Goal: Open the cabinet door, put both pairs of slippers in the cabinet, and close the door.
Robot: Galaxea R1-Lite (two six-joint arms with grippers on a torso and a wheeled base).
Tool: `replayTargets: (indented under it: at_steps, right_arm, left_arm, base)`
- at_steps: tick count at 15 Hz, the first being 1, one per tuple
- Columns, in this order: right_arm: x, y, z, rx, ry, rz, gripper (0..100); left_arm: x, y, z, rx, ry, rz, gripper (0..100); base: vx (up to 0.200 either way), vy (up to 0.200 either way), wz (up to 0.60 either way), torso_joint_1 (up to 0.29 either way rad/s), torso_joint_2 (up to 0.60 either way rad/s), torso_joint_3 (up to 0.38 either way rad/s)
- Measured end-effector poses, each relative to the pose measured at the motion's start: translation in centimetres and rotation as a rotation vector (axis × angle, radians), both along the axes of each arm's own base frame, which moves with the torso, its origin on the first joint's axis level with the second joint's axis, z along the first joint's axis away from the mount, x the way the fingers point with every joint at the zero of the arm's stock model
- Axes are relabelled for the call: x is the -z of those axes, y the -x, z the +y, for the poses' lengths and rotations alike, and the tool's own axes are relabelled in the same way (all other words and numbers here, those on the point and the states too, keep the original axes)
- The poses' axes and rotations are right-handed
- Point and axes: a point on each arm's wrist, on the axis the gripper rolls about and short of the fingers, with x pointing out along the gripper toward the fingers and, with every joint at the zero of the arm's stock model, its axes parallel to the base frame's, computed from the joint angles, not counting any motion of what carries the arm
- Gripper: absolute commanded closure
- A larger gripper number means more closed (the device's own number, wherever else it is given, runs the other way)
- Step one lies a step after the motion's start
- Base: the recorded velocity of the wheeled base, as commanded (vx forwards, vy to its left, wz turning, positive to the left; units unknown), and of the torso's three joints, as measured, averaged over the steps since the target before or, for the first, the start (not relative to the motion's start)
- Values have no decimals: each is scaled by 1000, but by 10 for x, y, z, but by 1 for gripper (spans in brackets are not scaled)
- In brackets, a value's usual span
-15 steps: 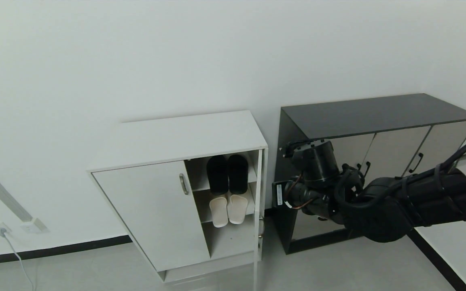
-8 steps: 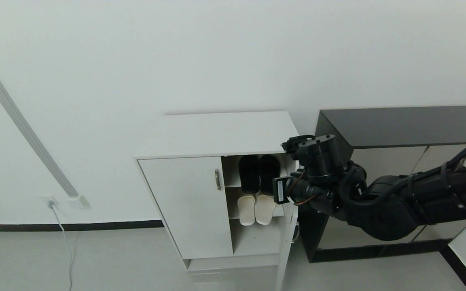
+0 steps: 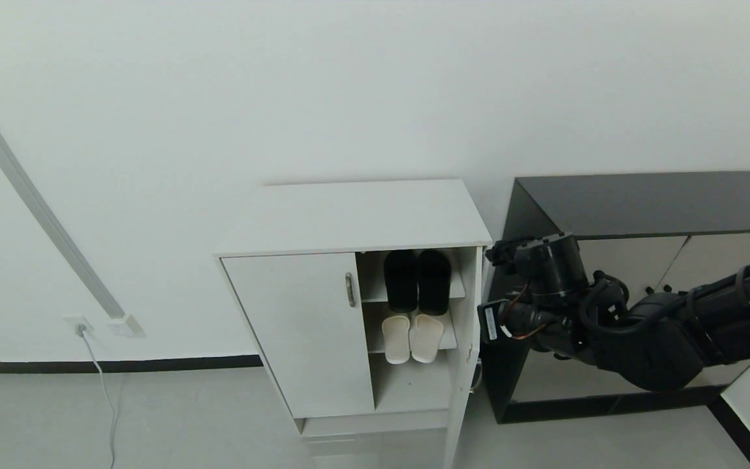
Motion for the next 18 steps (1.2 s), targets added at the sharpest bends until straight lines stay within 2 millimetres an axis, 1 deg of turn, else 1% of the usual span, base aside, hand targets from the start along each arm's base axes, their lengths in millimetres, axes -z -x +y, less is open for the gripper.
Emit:
replayTargets:
  at_steps: [2, 4, 9, 13, 16, 18]
  right_arm:
    - [10, 1, -6, 9, 25, 28, 100]
    - [19, -2, -6, 14, 37, 46, 100]
    - [46, -24, 7, 14, -5, 4, 100]
    - [49, -33, 21, -45, -155, -70, 100]
    - [49, -32, 23, -109, -273, -133, 100]
    - [55, -24, 18, -154, -310, -149, 100]
  left_arm:
    - [0, 0, 0, 0, 0, 0, 100]
    - [0, 0, 0, 0, 0, 0, 100]
    - [0, 0, 0, 1, 0, 0, 100]
    - [0, 0, 0, 2, 0, 1, 100]
    - [0, 0, 0, 2, 0, 0, 100]
    - [0, 0, 0, 2, -1, 0, 100]
  base:
    - [0, 0, 0, 0, 0, 0]
    - [0, 0, 0, 0, 0, 0]
    - [0, 0, 0, 0, 0, 0]
    - [0, 0, 0, 0, 0, 0]
    - [0, 0, 0, 0, 0, 0]
    - [0, 0, 0, 0, 0, 0]
